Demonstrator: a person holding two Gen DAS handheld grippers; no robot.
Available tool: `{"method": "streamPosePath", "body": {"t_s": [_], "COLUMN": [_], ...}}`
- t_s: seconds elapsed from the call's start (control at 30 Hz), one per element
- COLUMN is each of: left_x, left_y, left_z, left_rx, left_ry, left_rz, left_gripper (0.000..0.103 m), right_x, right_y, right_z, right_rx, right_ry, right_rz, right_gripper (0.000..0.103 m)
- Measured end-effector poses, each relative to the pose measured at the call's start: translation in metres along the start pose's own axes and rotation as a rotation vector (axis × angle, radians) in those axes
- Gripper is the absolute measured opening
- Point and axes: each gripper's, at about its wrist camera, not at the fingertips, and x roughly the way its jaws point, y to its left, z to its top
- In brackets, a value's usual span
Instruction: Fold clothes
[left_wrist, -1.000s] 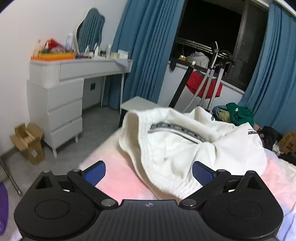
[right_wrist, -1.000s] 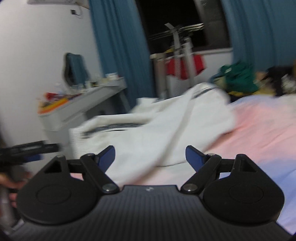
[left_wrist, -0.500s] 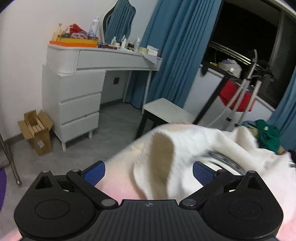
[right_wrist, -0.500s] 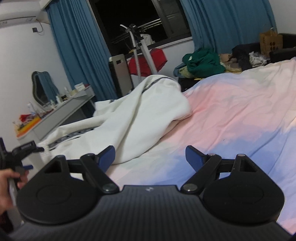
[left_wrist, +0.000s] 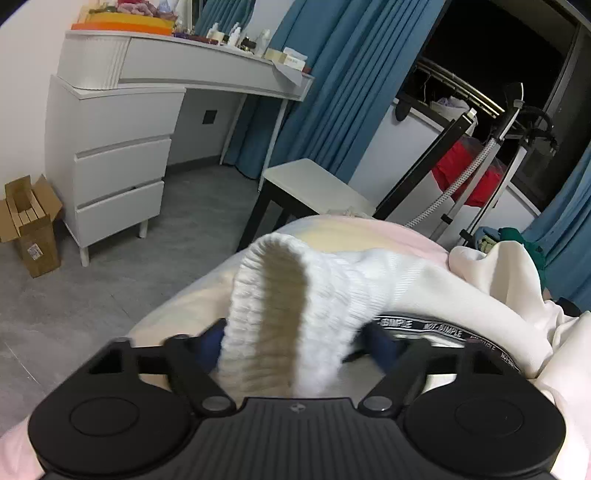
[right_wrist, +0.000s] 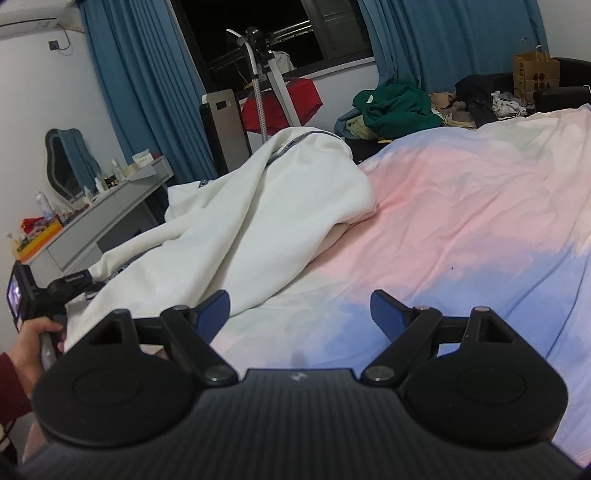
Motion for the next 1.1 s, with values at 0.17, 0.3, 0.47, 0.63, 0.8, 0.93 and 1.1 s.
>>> {"method": "streamPosePath", "body": {"t_s": [0.17,0.3,0.47,0.63,0.8,0.93,1.1], "left_x": [-0.004,-0.008,0.021,0.025,-0.022,-0.074,-0.142], "left_y": [-0.030,-0.058,-0.088,-0.074,-0.032,-0.012,-0.039], "left_z": [0.007,0.037,0.050,0.041,0.036,0.025,-0.013], "left_rx": [0.183,0.198,0.267,0.254,0.164,0.181,0.343], "left_ry": [-0.052,-0.066,-0.003,0.038,0.043,-0.001,-0.106], "left_rz": [0.049,0.108,0.212,0.212,0.177,0.158,0.027], "left_gripper": [0.028,0.024,0.025,0.059,0.087,0.087,0.100], "right_x": [-0.006,-0.008,-0.007,-0.005,-0.009,-0.020,-0.035], "right_y": [-0.004,-0.007,-0.006,-0.007,-0.005,-0.003,-0.003], "right_z": [0.002,0.003,0.003,0.003,0.004,0.006,0.007], "right_rx": [0.005,0.020,0.016,0.020,0.021,0.024,0.027], "right_ry": [-0.027,-0.034,-0.033,-0.030,-0.035,-0.054,-0.070], "right_rz": [-0.013,-0.010,-0.007,-0.001,0.010,0.015,0.013], "right_gripper": [0.085,0.085,0.085,0.085,0.085,0.085,0.085]}}
